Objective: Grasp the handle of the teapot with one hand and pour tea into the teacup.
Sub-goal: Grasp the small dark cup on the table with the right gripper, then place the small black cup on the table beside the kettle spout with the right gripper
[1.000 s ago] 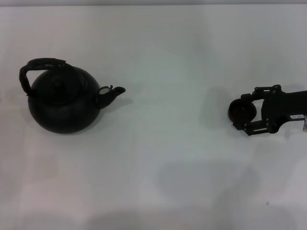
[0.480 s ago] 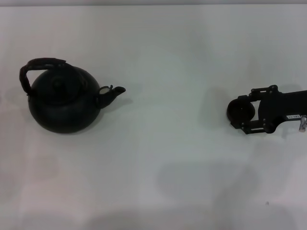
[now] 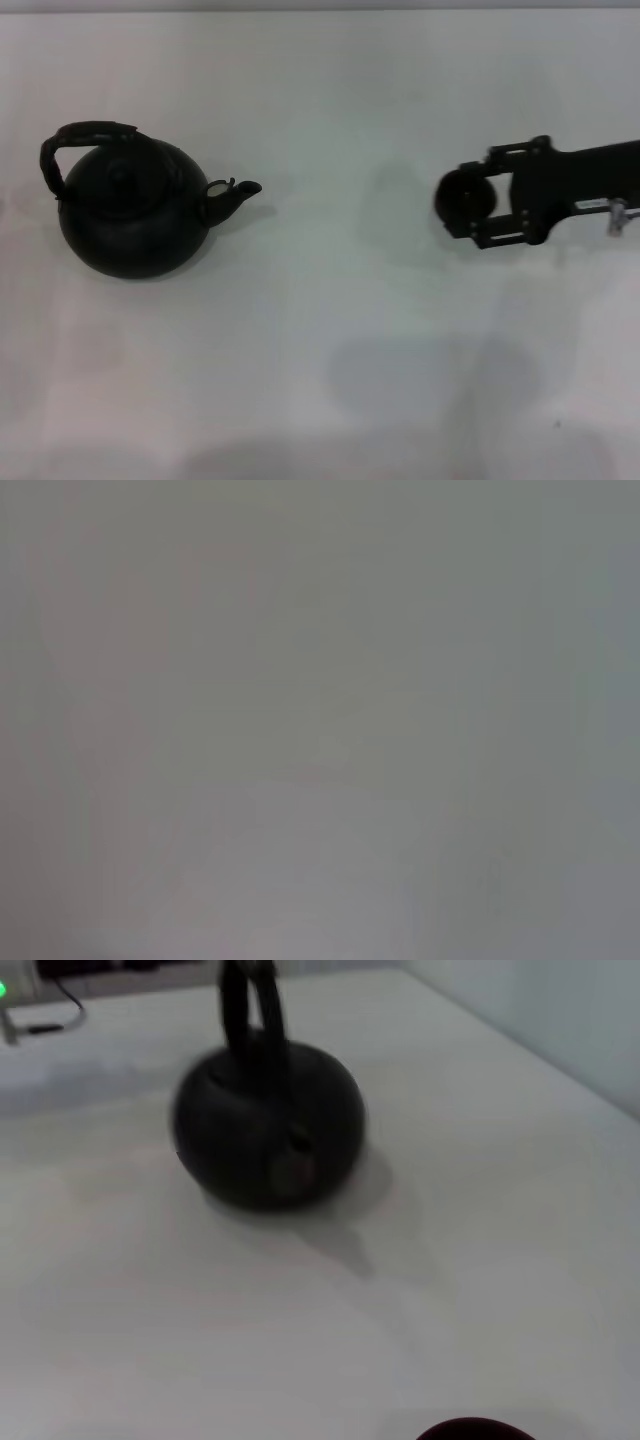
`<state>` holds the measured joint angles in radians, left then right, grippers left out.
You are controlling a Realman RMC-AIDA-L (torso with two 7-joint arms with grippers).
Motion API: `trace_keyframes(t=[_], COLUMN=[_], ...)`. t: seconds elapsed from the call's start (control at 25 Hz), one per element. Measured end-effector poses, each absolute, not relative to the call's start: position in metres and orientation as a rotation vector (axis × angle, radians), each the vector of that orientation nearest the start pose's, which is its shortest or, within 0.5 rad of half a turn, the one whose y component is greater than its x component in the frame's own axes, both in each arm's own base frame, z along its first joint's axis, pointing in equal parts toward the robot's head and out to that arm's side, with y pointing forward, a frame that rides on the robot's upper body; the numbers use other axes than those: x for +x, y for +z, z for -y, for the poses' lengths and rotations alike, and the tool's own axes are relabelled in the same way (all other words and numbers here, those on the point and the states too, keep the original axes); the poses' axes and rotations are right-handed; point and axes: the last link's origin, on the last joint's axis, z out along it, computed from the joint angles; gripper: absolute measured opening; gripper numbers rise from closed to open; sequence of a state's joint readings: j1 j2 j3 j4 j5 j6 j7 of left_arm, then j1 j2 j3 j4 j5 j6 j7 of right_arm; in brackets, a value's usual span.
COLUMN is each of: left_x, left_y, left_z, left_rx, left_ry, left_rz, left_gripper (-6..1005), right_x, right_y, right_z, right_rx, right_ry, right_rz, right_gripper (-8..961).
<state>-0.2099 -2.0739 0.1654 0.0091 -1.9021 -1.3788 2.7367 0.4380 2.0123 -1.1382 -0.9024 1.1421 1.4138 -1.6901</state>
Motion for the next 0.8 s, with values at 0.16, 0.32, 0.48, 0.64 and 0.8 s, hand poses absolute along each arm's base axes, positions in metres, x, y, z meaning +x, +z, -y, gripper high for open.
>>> trace_keyframes(t=[0.16, 0.32, 0.48, 0.64, 0.8], left_x=[-0.405, -0.405, -0.404, -0.404, -0.404], left_y=[0.025, 0.025, 0.025, 0.025, 0.025], left_z=[-0.23, -0.23, -0.23, -0.23, -0.23], left_rx=[-1.385, -1.386, -1.387, -1.387, -1.387], left_ry=[-0.705, -0.707, -0.711, -0.711, -0.709], left_rz=[0.718, 0.717, 0.713, 0.712, 0.715], left_gripper=[862, 862, 862, 861, 861], right_x=[0.239, 0.219, 0.207, 0.202, 0.203], right_y=[-0.016, -0.034, -0.051, -0.066, -0.076], right_z=[-0.336, -0.343, -0.351, -0.357, -0.356], right_rx=[-2.945, -2.959, -2.927, -2.864, -2.845], right_ry=[0.202, 0.183, 0.145, 0.096, 0.054], right_rz=[-0.284, -0.244, -0.211, -0.162, -0.132], right_gripper=[733, 741, 748, 756, 764])
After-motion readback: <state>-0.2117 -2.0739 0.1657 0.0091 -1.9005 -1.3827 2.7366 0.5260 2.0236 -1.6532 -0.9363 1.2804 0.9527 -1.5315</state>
